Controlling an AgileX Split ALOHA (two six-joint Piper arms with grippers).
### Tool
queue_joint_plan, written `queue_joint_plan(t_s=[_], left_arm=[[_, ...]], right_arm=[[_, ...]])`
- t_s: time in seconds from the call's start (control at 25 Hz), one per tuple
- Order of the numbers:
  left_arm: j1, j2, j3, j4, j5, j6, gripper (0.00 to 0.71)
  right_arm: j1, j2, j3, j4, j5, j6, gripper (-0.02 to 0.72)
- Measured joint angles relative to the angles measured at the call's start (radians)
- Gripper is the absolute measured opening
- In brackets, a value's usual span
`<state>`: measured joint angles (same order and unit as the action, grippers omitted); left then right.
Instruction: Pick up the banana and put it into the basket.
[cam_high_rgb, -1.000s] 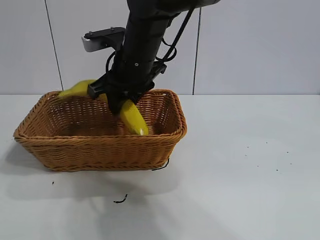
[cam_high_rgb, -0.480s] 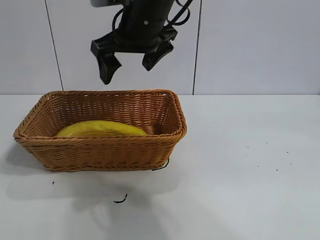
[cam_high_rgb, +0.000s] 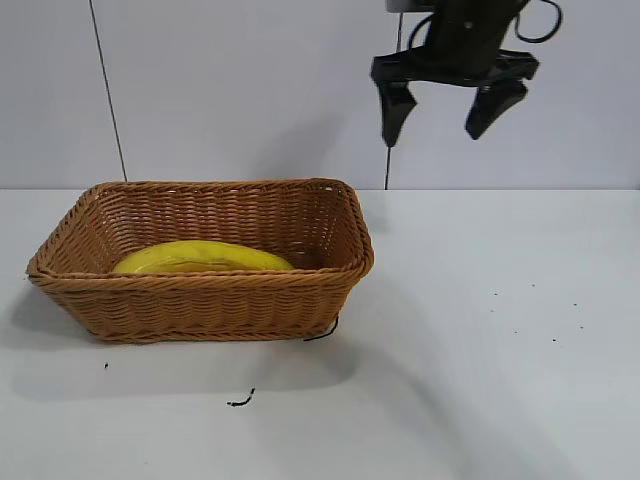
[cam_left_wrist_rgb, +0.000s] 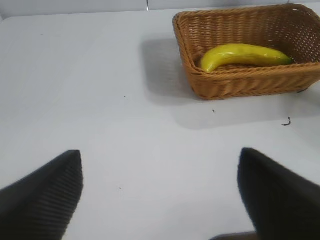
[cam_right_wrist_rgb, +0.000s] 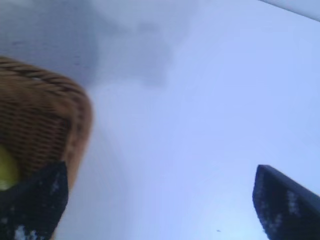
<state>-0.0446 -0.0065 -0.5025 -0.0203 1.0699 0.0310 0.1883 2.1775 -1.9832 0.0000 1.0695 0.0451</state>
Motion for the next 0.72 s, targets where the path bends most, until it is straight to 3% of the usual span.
queue_joint_plan(t_s=[0.32,0.44,0.72], left_arm=[[0.0,0.0,0.0,0.0,0.0,0.0,0.635],[0.0,0.0,0.0,0.0,0.0,0.0,0.635],[0.0,0.0,0.0,0.0,0.0,0.0,0.635]], right_arm=[[-0.185,0.0,0.0,-0.008,0.075,0.0,0.689],[-0.206,0.0,0.0,-0.009,0.133,-0.02,0.689],[-0.208,-0.048,0.099,0.024,0.14,-0.045,0.689]])
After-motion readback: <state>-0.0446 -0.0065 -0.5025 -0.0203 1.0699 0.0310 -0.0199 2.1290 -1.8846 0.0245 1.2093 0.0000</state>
